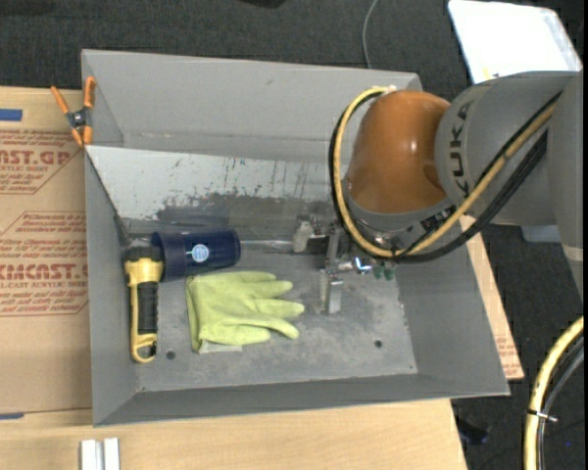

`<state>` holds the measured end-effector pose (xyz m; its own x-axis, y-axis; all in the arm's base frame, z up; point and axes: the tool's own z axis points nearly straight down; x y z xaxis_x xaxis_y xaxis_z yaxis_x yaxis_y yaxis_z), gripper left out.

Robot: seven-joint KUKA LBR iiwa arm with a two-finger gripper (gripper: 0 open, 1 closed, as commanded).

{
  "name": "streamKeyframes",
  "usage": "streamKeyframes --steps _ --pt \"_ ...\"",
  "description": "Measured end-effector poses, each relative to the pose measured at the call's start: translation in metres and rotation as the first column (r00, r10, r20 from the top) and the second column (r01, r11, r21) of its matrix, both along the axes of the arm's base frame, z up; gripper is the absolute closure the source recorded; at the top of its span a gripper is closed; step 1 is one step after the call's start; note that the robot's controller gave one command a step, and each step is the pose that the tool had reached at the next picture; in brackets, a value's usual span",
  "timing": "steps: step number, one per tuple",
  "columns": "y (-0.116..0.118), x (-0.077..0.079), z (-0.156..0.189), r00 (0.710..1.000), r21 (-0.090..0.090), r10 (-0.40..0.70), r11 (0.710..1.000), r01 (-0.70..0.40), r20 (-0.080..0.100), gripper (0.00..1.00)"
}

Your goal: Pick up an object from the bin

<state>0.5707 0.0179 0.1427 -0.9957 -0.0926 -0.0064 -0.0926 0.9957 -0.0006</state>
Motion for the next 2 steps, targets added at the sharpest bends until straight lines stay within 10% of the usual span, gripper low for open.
streamKeyframes --steps 1,2 --pt "0.053 -0.026 0.004 0.992 0.000 0.123 0.992 -0.123 0.011 0.00" --pt "0.066 -0.038 -0.015 1.000 -0.001 -0.008 1.000 0.008 0.001 0.00"
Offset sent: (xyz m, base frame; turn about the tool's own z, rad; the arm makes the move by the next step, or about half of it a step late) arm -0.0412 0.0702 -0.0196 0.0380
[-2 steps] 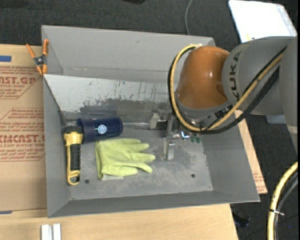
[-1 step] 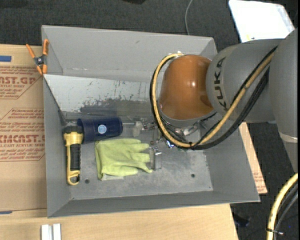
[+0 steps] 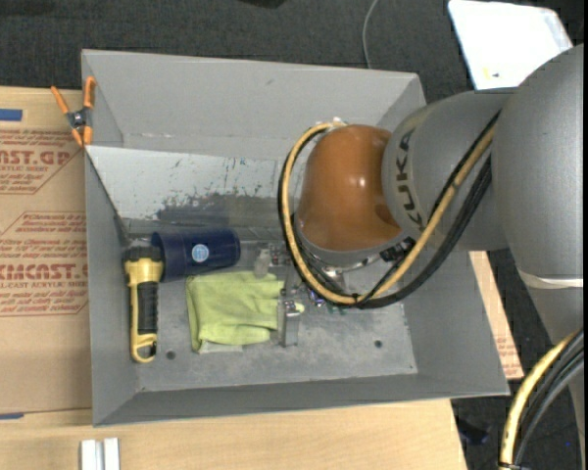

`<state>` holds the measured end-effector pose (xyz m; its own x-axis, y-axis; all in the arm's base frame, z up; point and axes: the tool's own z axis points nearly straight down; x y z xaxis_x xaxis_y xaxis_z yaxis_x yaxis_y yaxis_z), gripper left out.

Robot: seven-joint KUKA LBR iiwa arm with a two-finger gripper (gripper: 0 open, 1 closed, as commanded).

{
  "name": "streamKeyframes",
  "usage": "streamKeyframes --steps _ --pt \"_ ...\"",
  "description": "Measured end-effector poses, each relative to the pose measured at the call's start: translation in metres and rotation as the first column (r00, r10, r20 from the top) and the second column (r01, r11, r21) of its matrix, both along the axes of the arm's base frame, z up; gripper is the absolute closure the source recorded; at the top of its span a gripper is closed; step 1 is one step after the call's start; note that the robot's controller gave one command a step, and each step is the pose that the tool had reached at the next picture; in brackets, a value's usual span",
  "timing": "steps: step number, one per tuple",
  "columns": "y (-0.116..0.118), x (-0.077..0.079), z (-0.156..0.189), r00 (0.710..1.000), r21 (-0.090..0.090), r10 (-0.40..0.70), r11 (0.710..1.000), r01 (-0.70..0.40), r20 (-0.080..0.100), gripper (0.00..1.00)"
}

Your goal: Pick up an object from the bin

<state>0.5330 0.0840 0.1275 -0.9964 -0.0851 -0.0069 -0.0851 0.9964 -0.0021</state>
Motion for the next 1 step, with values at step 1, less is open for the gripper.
streamKeyframes --steps 1 --pt "0.0063 -0.0044 -0.0513 0.981 -0.002 0.192 0.981 -0.192 0.009 0.00"
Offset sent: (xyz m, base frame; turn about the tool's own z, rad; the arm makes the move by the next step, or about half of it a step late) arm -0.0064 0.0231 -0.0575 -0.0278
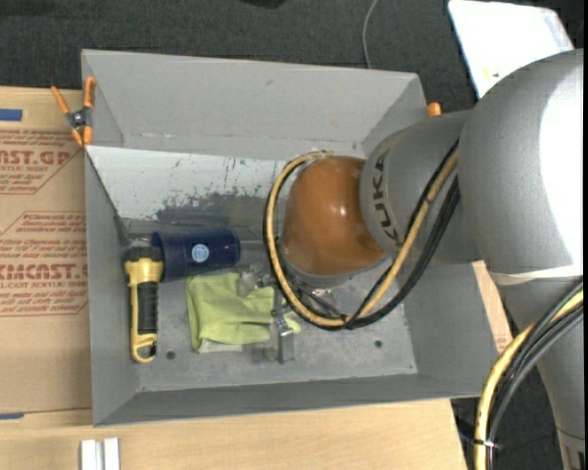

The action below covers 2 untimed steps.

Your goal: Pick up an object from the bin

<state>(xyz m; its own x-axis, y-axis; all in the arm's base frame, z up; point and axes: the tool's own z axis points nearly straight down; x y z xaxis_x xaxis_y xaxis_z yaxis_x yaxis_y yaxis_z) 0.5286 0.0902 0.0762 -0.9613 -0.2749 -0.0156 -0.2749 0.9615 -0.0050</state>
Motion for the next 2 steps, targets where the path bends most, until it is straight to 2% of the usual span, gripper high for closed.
streamKeyframes --steps 1,2 --pt "0.0179 -0.0008 -0.0057 0.986 0.006 -0.164 0.986 0.164 0.000 1.00" --pt "0.0179 -0.0008 -0.0057 0.986 0.006 -0.164 0.986 0.164 0.000 1.00"
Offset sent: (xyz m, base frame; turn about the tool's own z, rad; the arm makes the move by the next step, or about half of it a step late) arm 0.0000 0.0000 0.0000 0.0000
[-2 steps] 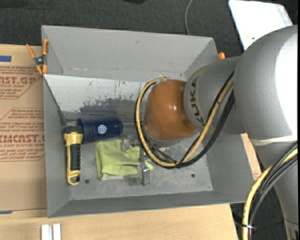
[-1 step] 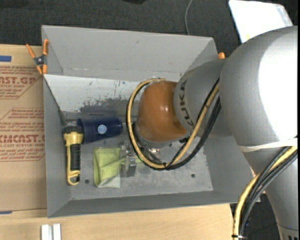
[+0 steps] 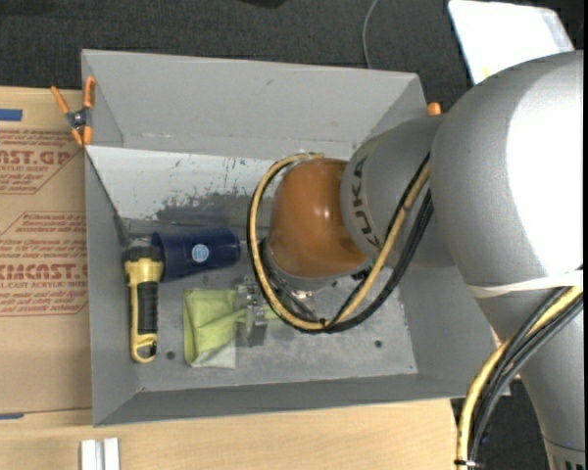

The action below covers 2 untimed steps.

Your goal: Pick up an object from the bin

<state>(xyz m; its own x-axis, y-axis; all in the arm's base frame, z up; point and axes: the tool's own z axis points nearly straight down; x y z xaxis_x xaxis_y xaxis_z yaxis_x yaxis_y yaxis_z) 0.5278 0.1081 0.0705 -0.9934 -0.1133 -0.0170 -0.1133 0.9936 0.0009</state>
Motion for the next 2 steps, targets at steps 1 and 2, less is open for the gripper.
streamKeyframes --steps 1,2 --pt "0.000 -0.002 0.020 1.000 -0.001 0.000 1.000 0.000 -0.005 1.00" --pt "0.000 -0.001 0.034 1.000 -0.001 0.001 1.000 -0.001 -0.004 1.00"
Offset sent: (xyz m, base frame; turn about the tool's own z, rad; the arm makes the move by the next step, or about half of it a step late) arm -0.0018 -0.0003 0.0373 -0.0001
